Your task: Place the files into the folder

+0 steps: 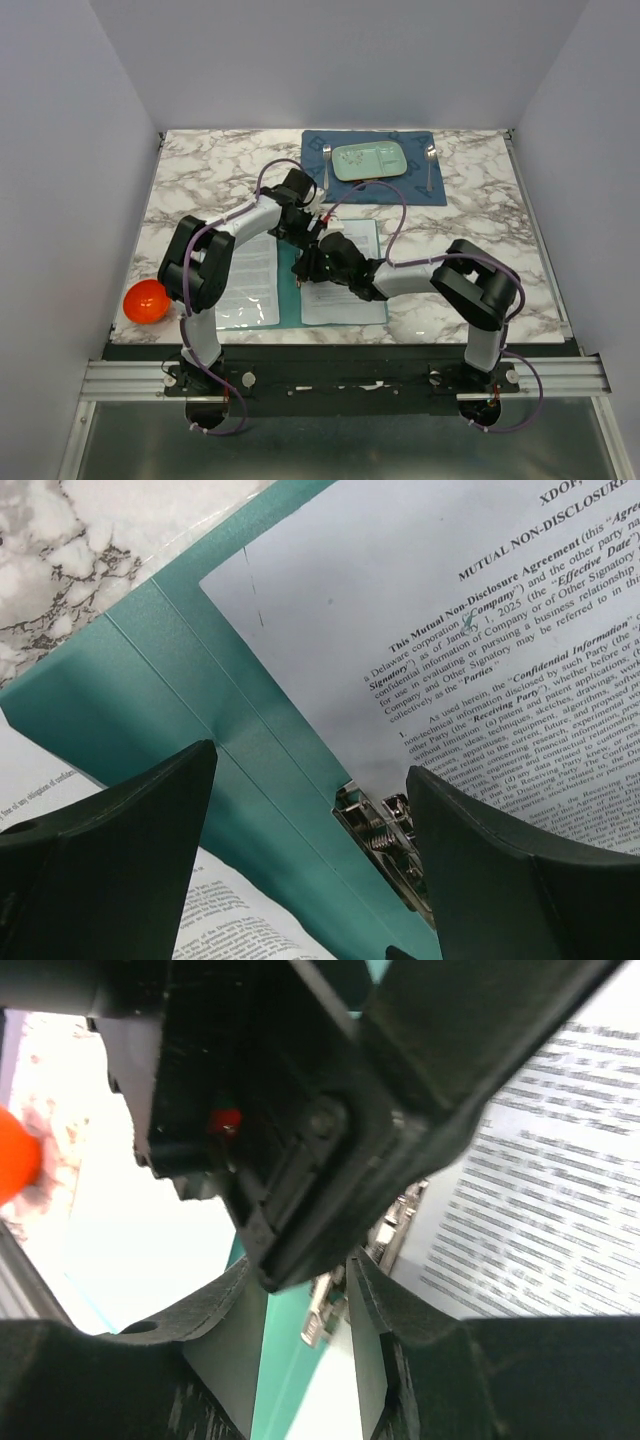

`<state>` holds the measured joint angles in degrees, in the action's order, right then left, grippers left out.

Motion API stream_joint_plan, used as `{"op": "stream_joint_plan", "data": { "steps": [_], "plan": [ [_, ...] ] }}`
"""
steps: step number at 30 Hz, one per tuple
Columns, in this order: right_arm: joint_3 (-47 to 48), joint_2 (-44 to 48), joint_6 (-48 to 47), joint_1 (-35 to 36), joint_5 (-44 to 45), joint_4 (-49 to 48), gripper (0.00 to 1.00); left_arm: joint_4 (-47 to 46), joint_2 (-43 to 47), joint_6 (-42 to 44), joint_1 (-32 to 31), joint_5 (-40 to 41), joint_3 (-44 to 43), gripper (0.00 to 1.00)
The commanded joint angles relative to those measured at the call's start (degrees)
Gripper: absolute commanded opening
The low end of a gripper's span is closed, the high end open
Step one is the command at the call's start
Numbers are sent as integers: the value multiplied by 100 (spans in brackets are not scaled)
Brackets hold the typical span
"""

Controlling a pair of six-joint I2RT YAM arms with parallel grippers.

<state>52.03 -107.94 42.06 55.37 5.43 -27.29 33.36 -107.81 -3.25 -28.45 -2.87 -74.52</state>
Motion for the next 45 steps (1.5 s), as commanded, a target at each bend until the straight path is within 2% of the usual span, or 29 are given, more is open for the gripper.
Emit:
{"op": "stream_joint_plan", "data": {
  "steps": [1,6,8,12,14,18,24,33,45],
  "plan": [
    [210,361,-295,-27,335,750,45,468,225,-53,67,-284,-343,92],
    [711,353,-515,35,537,1741,45,916,541,-80,234,-547,-1028,99],
    [1131,231,-638,122,634,2129,45,1224,752,-62,427,-731,-1291,99],
    [2186,-182,-735,325,1108,3743,42,1576,1253,139,1015,-1214,-1355,99],
    [2547,-358,-691,404,1214,4177,38,1761,1560,437,1436,-1469,-1241,99],
    [3434,-763,-568,500,1381,5204,34,1858,2105,921,2069,-1760,-470,99],
    [4262,-1317,-137,632,1654,6559,32,1876,2861,1615,2695,-2058,507,99],
    [4438,-1484,30,668,1689,6851,36,1840,3292,1871,3091,-2121,1150,99],
    [4843,-1765,-49,659,1681,6860,36,1832,3486,1933,3170,-2297,1484,99]
  ]
}}
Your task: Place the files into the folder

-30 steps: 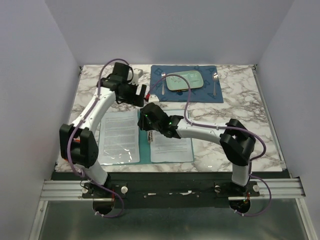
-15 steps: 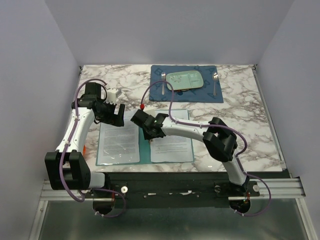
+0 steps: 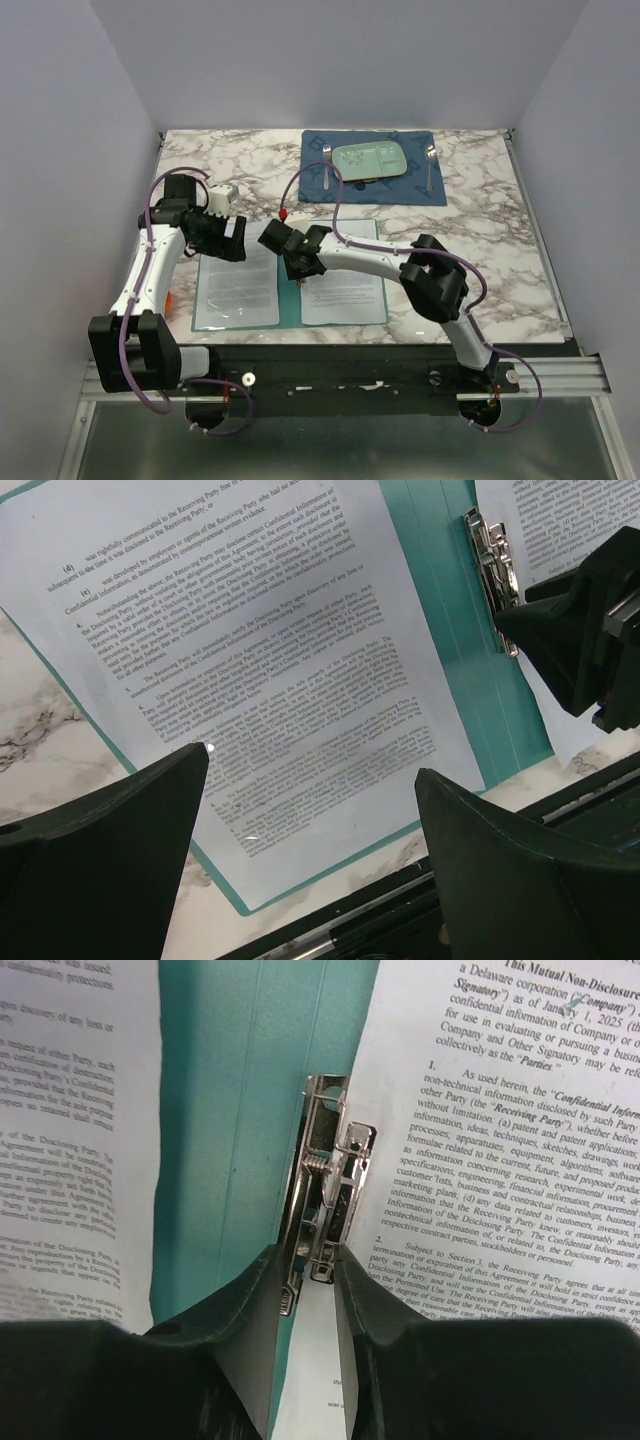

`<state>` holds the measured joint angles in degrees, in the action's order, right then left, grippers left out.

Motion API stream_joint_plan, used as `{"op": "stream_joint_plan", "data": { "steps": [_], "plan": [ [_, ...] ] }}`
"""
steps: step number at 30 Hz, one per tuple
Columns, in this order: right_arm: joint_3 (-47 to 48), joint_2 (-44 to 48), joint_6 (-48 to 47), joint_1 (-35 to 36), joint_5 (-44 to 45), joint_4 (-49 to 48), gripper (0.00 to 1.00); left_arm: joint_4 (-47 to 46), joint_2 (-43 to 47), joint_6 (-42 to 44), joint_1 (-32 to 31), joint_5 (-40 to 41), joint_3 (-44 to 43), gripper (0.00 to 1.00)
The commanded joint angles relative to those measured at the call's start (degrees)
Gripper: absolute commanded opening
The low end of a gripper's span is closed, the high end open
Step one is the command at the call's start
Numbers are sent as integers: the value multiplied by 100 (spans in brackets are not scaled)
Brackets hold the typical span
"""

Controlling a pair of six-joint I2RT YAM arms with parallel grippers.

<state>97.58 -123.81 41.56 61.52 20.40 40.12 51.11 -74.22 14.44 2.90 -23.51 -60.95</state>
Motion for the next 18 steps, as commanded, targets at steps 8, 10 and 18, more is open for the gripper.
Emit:
{"op": "stream_joint_plan", "data": {
  "steps": [8,10,18],
  "plan": [
    [402,-249,1,53,157,75,38,39,100,261,44,-198,276,99],
    [455,-328,1,53,148,110,39,48,109,244,44,-198,268,99],
    [429,-539,133,36,8,84,40,66,83,218,62,-286,241,99]
  ]
}}
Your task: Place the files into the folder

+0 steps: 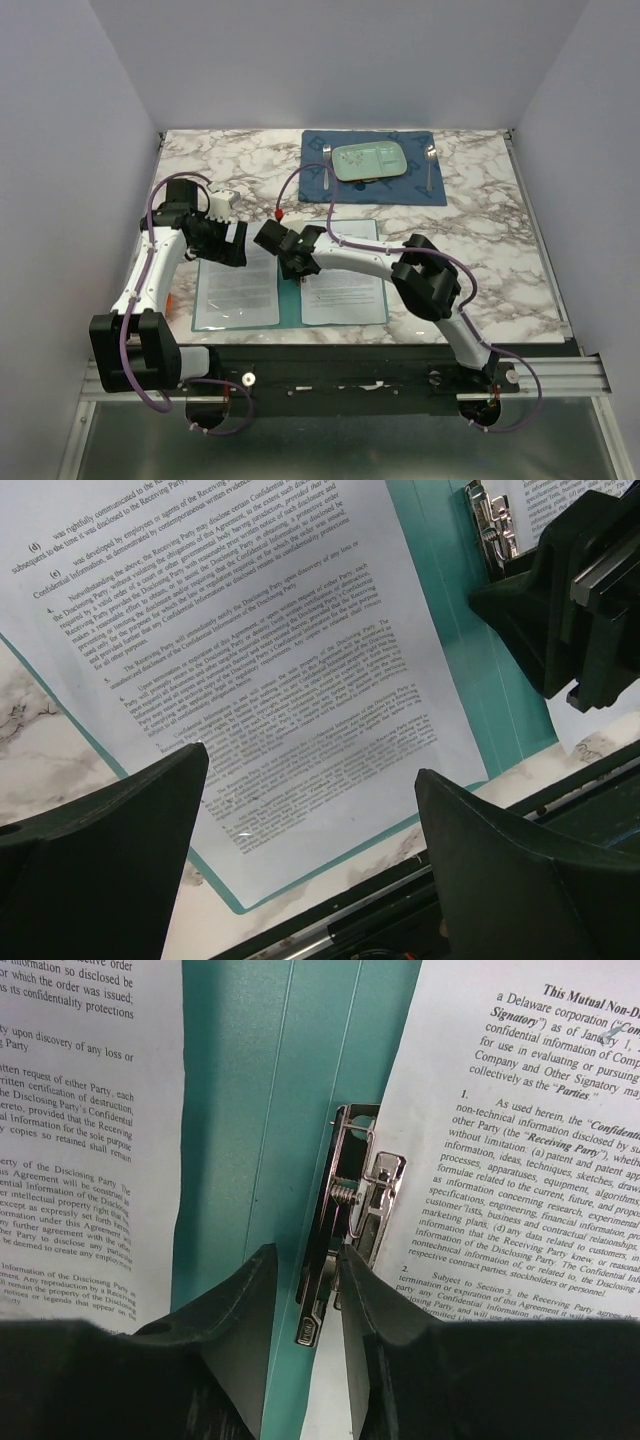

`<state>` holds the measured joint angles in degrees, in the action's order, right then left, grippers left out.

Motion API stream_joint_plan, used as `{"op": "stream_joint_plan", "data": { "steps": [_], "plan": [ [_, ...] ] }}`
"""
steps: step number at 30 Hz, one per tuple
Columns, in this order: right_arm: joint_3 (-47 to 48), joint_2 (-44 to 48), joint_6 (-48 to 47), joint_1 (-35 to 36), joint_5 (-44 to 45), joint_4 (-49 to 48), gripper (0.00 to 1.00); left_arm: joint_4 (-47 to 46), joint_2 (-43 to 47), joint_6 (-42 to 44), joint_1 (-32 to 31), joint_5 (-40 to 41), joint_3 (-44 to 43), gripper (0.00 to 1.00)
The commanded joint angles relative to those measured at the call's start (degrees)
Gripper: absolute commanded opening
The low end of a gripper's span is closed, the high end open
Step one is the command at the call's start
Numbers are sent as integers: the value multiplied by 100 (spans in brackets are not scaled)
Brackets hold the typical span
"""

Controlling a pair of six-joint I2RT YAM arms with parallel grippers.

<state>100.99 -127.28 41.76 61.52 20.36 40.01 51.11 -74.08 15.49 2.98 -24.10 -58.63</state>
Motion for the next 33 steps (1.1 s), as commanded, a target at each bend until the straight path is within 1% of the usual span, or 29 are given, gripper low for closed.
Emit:
{"op": "stream_joint_plan", "data": {
  "steps": [1,5,8,13,15,16,18,21,22,24,25,26,30,32,33],
  "plan": [
    [79,-209,131,27,-40,77,39,74,70,113,53,-236,10,99],
    [123,-262,192,-17,-76,68,38,92,140,130,53,-218,45,99],
    [140,-288,184,-34,-94,68,35,101,175,113,71,-227,45,99],
    [237,-446,236,-78,-85,305,23,145,166,86,71,-324,36,99],
    [237,-508,306,-78,-94,402,22,162,140,104,71,-315,27,99],
    [246,-551,333,-87,-120,420,20,171,114,112,71,-315,18,99],
    [228,-604,386,-78,-137,481,19,180,78,130,62,-289,18,99],
    [123,-622,517,-78,-111,604,12,189,61,139,71,-254,10,99],
    [36,-579,552,-78,-76,605,6,189,61,148,71,-236,10,99],
    [-359,-351,728,-87,20,500,1,180,61,191,80,-175,-8,99],
    [-509,-211,772,-87,47,412,1,188,35,200,80,-148,-25,99],
    [-858,-87,894,-87,143,342,1,180,26,200,80,-122,-52,99],
    [-1589,737,1141,-113,337,16,1,136,-80,157,88,-34,-210,99],
    [-1819,1002,1281,-131,477,-19,1,57,-176,60,106,-16,-228,99],
    [-2081,1126,1308,-131,495,-115,1,31,-229,42,115,-16,-254,99]
  ]
}}
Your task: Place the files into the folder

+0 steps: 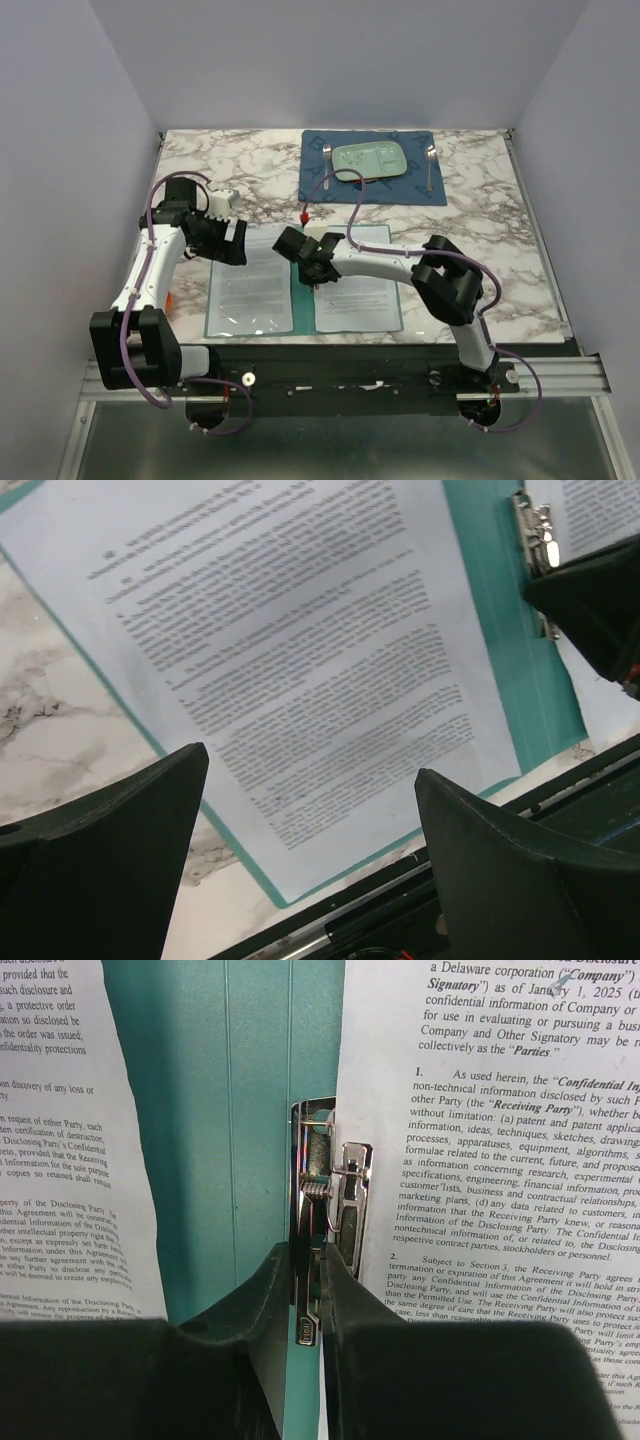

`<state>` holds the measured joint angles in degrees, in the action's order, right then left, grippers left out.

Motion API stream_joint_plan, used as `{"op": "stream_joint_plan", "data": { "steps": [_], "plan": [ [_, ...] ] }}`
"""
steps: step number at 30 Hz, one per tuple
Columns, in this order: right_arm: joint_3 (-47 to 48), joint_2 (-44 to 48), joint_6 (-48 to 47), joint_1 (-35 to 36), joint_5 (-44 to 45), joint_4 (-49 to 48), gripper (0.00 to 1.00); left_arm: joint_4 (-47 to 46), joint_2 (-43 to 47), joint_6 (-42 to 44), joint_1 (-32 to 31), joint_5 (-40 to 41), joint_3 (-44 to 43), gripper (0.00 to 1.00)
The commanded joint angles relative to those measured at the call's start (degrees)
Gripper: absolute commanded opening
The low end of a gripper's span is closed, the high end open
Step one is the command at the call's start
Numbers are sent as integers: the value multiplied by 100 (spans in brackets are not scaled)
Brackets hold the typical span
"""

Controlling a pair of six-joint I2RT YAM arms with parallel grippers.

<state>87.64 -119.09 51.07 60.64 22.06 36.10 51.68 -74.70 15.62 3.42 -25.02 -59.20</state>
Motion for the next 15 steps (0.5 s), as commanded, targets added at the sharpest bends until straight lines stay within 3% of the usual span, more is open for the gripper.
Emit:
{"op": "stream_joint_plan", "data": {
  "steps": [1,15],
  "plan": [
    [-844,542,421,-52,360,249,1,-35,-299,12,80,67,-215,99],
    [-1811,1968,650,-483,378,-261,1,114,-1091,108,466,-416,-724,99]
  ]
}}
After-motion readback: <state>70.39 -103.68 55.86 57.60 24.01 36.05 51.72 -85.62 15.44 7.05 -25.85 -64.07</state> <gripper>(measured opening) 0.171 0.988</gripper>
